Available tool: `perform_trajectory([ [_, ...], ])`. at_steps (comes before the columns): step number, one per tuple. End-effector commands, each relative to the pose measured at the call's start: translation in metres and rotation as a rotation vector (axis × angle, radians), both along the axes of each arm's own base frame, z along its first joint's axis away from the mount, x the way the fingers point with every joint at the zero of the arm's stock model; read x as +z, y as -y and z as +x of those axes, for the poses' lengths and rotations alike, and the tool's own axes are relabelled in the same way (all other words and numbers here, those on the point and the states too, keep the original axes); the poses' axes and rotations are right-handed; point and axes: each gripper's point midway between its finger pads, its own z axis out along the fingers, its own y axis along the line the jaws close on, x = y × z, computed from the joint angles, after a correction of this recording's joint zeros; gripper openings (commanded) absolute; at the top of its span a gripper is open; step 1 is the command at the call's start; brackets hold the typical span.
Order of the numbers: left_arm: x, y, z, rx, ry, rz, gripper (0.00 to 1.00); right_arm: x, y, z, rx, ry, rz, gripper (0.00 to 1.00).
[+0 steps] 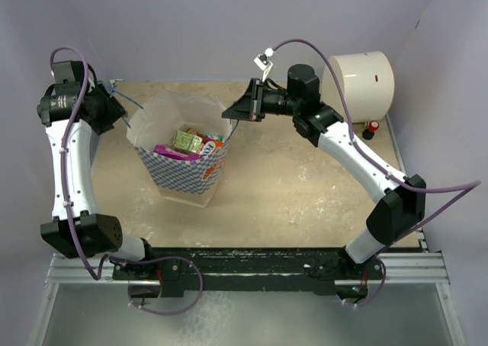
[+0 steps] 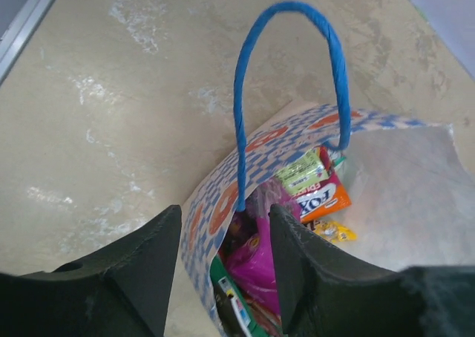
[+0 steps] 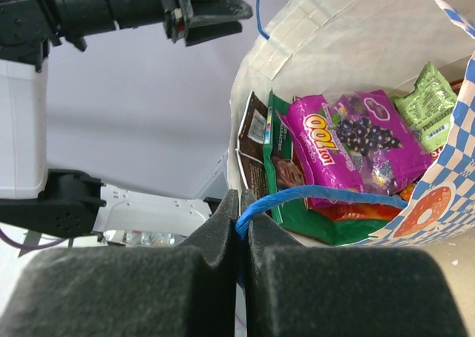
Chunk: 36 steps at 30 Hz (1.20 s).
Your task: Take the snacks out of the paper bag
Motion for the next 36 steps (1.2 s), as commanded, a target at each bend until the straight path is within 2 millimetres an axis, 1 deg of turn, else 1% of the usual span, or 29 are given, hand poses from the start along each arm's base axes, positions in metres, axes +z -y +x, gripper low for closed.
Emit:
perform_trajectory([
  [1, 0.018, 0.000, 0.037, 0.045, 0.153, -0.062, 0.52, 0.040, 0.010, -0.014, 0.031, 0.131, 0.071, 0.00],
  [4, 0.004, -0.008, 0.047, 0.117, 0.127, -0.080, 0.49, 0.041, 0.012, -0.014, 0.027, 0.137, 0.071, 0.00],
  [7, -0.003, -0.011, 0.062, 0.130, 0.151, -0.088, 0.44, 0.041, 0.014, -0.012, 0.024, 0.137, 0.070, 0.00],
  [9, -0.008, -0.013, 0.071, 0.143, 0.158, -0.102, 0.44, 0.040, 0.015, -0.010, 0.021, 0.137, 0.069, 0.00],
  [14, -0.008, -0.016, 0.094, 0.138, 0.221, -0.101, 0.42, 0.041, 0.018, -0.008, 0.012, 0.140, 0.069, 0.00],
  [15, -0.008, -0.019, 0.097, 0.139, 0.227, -0.094, 0.41, 0.041, 0.018, -0.008, 0.009, 0.139, 0.068, 0.00],
  [18, -0.003, -0.028, 0.101, 0.150, 0.232, -0.060, 0.31, 0.039, 0.019, -0.007, 0.005, 0.140, 0.062, 0.00],
  [20, 0.003, -0.037, 0.100, 0.161, 0.241, -0.027, 0.22, 0.037, 0.018, -0.006, 0.007, 0.140, 0.053, 0.00],
  [22, 0.014, -0.043, 0.100, 0.159, 0.258, 0.000, 0.10, 0.034, 0.017, -0.006, 0.017, 0.135, 0.049, 0.00],
  [23, 0.019, -0.045, 0.100, 0.152, 0.267, 0.014, 0.01, 0.034, 0.016, -0.005, 0.024, 0.139, 0.049, 0.00],
  [26, 0.049, -0.046, 0.101, 0.127, 0.322, 0.047, 0.00, 0.037, 0.014, 0.000, 0.017, 0.180, 0.043, 0.00],
  [29, 0.092, -0.048, 0.098, 0.122, 0.416, 0.089, 0.00, 0.035, 0.009, 0.005, 0.023, 0.175, 0.049, 0.00],
  [32, 0.132, -0.047, 0.095, 0.095, 0.511, 0.136, 0.00, 0.032, 0.001, 0.011, 0.031, 0.162, 0.045, 0.00],
  [34, 0.151, -0.040, 0.094, 0.056, 0.571, 0.139, 0.00, 0.031, -0.006, 0.015, 0.039, 0.153, 0.046, 0.00],
  [36, 0.164, -0.028, 0.095, -0.006, 0.624, 0.122, 0.00, 0.029, -0.012, 0.018, 0.048, 0.148, 0.048, 0.00],
])
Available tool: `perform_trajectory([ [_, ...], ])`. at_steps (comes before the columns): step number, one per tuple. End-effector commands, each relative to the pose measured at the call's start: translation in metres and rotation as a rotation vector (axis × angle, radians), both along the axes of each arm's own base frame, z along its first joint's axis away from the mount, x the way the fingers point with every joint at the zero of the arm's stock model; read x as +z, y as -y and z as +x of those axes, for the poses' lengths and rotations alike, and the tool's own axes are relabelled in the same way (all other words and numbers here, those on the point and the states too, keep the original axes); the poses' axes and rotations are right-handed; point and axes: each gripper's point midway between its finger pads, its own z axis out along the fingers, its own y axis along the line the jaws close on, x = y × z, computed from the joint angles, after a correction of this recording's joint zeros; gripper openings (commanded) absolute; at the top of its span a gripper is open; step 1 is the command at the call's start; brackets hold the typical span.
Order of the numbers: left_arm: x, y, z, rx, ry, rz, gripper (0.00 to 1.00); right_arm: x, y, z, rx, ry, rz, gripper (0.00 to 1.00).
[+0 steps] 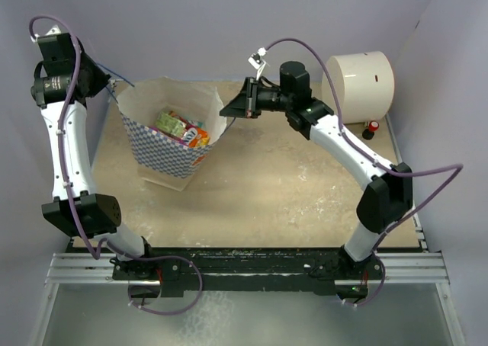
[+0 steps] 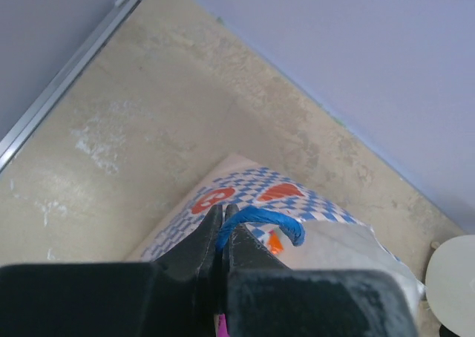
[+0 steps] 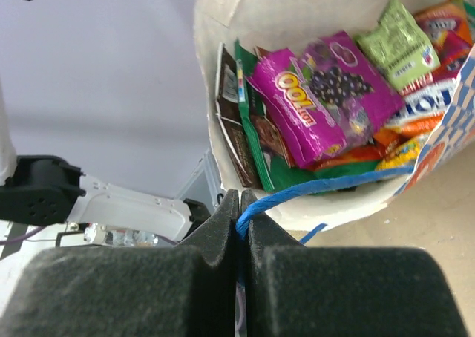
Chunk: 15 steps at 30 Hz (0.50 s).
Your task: Take the snacks out of the paper bag
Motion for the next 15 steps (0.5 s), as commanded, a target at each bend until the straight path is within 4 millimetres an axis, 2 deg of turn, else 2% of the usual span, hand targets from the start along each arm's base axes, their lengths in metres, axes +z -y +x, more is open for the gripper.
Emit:
perform_trajectory([
  [1, 0.111, 0.010, 0.007, -0.100, 0.373, 0.096, 0.00, 0.046, -0.012, -0.001, 0.050, 0.130, 0.082, 0.00],
  [5, 0.109, 0.044, 0.009, -0.278, 0.431, 0.038, 0.00, 0.022, -0.017, 0.000, 0.069, 0.058, 0.057, 0.00],
  [8, 0.098, 0.085, 0.007, -0.440, 0.456, -0.026, 0.00, -0.009, -0.013, -0.011, 0.094, -0.008, 0.004, 0.00],
  [12, 0.086, 0.133, -0.012, -0.609, 0.465, -0.143, 0.00, -0.060, 0.004, -0.024, 0.122, -0.002, -0.164, 0.00],
  [15, 0.085, 0.166, -0.028, -0.730, 0.477, -0.244, 0.00, -0.092, 0.022, -0.039, 0.122, -0.033, -0.274, 0.00],
])
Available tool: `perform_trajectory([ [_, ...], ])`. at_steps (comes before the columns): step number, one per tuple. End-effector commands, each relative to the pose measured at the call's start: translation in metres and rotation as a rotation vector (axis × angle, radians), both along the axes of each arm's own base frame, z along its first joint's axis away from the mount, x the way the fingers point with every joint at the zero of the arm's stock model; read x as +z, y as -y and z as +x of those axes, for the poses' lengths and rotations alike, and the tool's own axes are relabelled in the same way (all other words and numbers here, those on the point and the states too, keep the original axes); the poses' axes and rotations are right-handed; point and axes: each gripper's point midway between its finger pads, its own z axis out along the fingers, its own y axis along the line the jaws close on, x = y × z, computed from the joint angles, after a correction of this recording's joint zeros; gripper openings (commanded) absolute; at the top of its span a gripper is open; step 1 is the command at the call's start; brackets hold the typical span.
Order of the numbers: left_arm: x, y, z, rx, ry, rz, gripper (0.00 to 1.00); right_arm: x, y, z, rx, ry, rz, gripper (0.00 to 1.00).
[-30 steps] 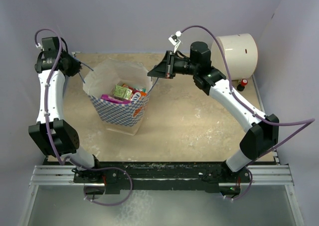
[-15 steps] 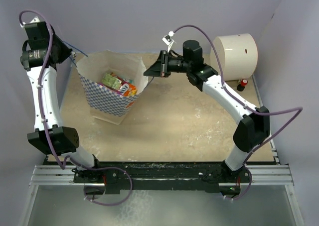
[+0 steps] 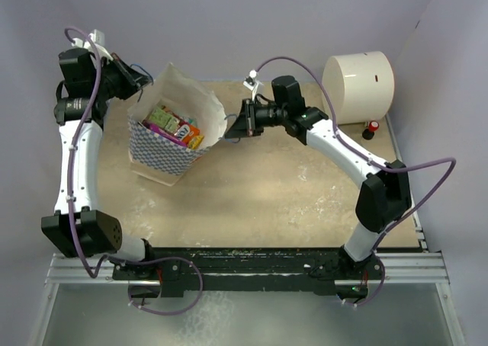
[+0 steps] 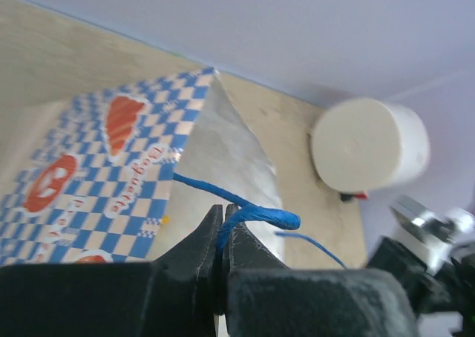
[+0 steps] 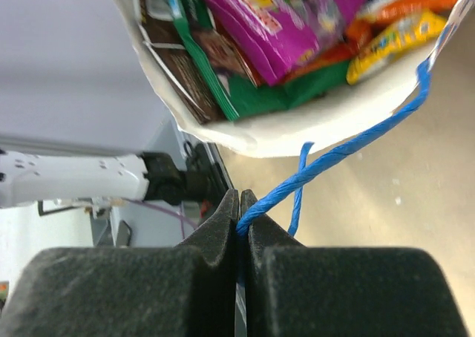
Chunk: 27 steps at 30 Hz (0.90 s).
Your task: Take the snacks out of the paper bag
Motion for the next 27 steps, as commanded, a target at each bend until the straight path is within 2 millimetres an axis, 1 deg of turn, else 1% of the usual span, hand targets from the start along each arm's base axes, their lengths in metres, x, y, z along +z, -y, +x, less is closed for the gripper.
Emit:
perform_trajectory([
  [1, 0.070, 0.070, -0.036, -0.290, 0.234, -0.126, 0.00, -0.028, 0.028, -0.034, 0.062, 0.035, -0.139, 0.00],
  [3, 0.067, 0.093, -0.042, -0.344, 0.218, -0.156, 0.00, -0.037, 0.034, -0.041, 0.058, 0.024, -0.153, 0.01],
  [5, 0.064, 0.117, -0.046, -0.397, 0.203, -0.197, 0.00, -0.042, 0.036, -0.048, 0.065, 0.011, -0.153, 0.01],
  [7, 0.060, 0.137, -0.049, -0.438, 0.184, -0.244, 0.00, -0.048, 0.039, -0.053, 0.068, -0.006, -0.167, 0.01],
  [10, 0.043, 0.158, -0.054, -0.454, 0.119, -0.297, 0.00, -0.055, 0.043, -0.059, 0.078, -0.018, -0.180, 0.01],
  [12, 0.033, 0.176, -0.060, -0.485, 0.091, -0.319, 0.00, -0.057, 0.041, -0.065, 0.099, -0.020, -0.167, 0.01],
  [14, 0.025, 0.189, -0.066, -0.507, 0.060, -0.327, 0.00, -0.057, 0.032, -0.074, 0.140, 0.000, -0.157, 0.01],
  [15, 0.022, 0.193, -0.069, -0.510, 0.043, -0.326, 0.00, -0.058, 0.027, -0.079, 0.164, 0.012, -0.163, 0.01],
  [17, 0.018, 0.193, -0.074, -0.506, 0.022, -0.314, 0.00, -0.061, 0.014, -0.090, 0.211, 0.045, -0.181, 0.01],
  [20, 0.016, 0.186, -0.084, -0.485, 0.014, -0.270, 0.00, -0.064, -0.008, -0.106, 0.298, 0.109, -0.214, 0.02],
  [23, 0.013, 0.180, -0.099, -0.473, -0.011, -0.248, 0.00, -0.064, -0.031, -0.123, 0.384, 0.140, -0.224, 0.02],
  [27, 0.011, 0.170, -0.117, -0.436, -0.033, -0.224, 0.00, -0.058, -0.055, -0.147, 0.468, 0.183, -0.211, 0.02],
])
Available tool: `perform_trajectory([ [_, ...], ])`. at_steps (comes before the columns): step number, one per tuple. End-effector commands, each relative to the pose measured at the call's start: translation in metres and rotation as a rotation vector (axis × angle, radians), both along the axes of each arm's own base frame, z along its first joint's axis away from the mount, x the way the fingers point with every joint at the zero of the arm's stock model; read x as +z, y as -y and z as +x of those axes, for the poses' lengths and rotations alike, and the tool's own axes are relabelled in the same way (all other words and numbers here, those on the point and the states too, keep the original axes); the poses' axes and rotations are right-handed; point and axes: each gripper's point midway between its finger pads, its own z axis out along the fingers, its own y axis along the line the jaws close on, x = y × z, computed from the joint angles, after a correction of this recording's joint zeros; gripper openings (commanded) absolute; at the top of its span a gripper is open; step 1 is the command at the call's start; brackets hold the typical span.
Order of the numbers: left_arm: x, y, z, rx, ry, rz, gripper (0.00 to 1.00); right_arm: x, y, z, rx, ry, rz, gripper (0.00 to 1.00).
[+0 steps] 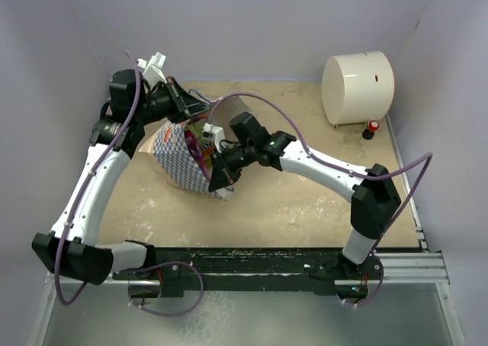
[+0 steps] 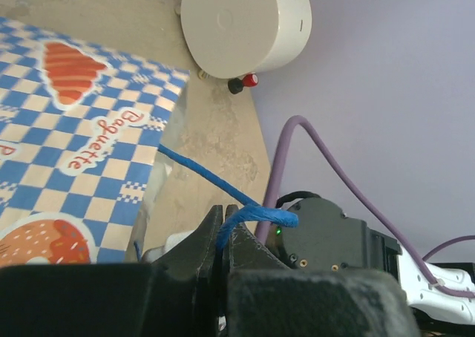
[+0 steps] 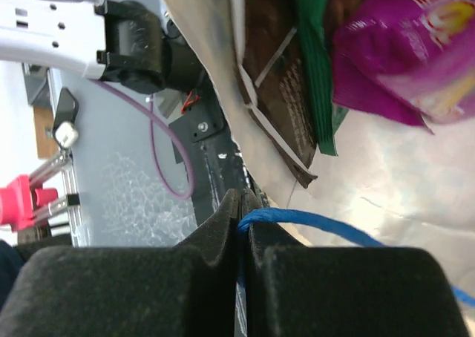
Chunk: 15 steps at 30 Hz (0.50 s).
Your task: Take the snacks out of the paper bag
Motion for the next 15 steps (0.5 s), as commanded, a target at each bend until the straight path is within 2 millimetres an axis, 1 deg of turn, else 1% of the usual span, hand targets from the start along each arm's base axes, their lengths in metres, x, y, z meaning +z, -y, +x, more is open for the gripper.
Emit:
perform_trajectory([
  [1, 0.013, -0.012, -0.031, 0.023, 0.039, 0.030, 0.00, 0.024, -0.023, -0.020, 0.106, 0.086, 0.057, 0.02],
  [4, 0.007, -0.014, -0.040, 0.026, 0.020, 0.033, 0.00, 0.023, -0.031, -0.028, 0.113, 0.073, 0.070, 0.02],
  [6, 0.004, -0.017, -0.048, 0.032, 0.004, 0.039, 0.00, 0.021, -0.031, -0.030, 0.087, 0.063, 0.066, 0.03],
  [8, -0.001, -0.021, -0.054, 0.048, -0.018, 0.051, 0.00, 0.021, -0.024, -0.028, 0.013, 0.071, 0.053, 0.04],
  [9, -0.002, -0.023, -0.056, 0.060, -0.022, 0.056, 0.00, 0.018, -0.015, -0.029, -0.021, 0.064, 0.032, 0.06],
  [10, -0.002, -0.025, -0.057, 0.069, -0.022, 0.058, 0.00, 0.016, -0.007, -0.030, -0.061, 0.058, 0.014, 0.10],
  [13, -0.003, -0.023, -0.054, 0.069, -0.035, 0.041, 0.00, 0.010, 0.020, -0.021, -0.228, 0.076, -0.062, 0.26],
  [15, -0.003, -0.019, -0.050, 0.052, -0.039, 0.032, 0.00, -0.002, 0.039, -0.023, -0.287, 0.081, -0.118, 0.38],
])
